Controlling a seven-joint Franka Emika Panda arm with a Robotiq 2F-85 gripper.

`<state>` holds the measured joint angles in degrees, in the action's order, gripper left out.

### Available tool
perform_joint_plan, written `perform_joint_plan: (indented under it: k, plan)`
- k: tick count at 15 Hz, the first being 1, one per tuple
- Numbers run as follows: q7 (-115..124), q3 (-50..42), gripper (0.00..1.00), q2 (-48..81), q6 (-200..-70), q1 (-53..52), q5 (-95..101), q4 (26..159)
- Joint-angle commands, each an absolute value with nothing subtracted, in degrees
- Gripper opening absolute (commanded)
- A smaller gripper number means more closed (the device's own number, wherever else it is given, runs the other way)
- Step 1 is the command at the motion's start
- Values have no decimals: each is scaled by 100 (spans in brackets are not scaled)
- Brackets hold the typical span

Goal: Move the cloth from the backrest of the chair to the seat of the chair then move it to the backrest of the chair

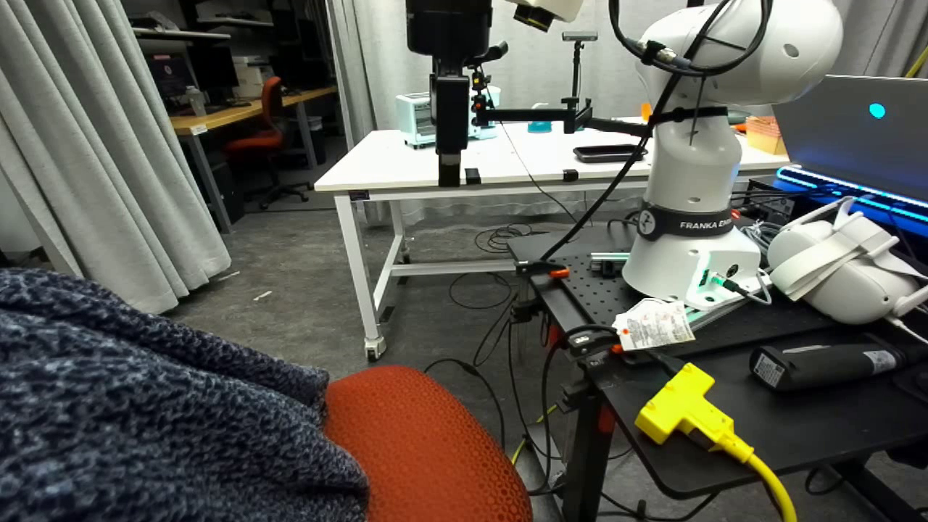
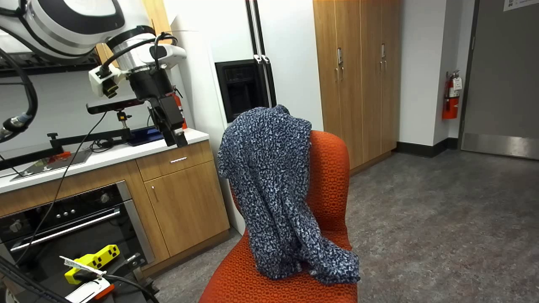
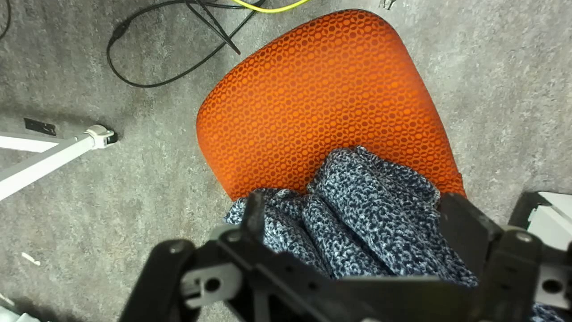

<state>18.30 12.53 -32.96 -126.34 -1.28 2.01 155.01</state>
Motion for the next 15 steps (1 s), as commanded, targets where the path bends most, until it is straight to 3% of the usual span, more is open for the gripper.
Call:
perform_joint_plan:
  k: [1, 11, 12, 15]
  plan:
    - [1856, 1196, 100, -3291, -12619, -184, 239, 15493]
    - [1748, 1181, 100, -3293, -12693, -195, 316, 15507]
    - [1926, 1348, 100, -2150, -13068, 67, 597, 14630]
    - [1838, 1227, 100, -1561, -13254, 82, 769, 14091]
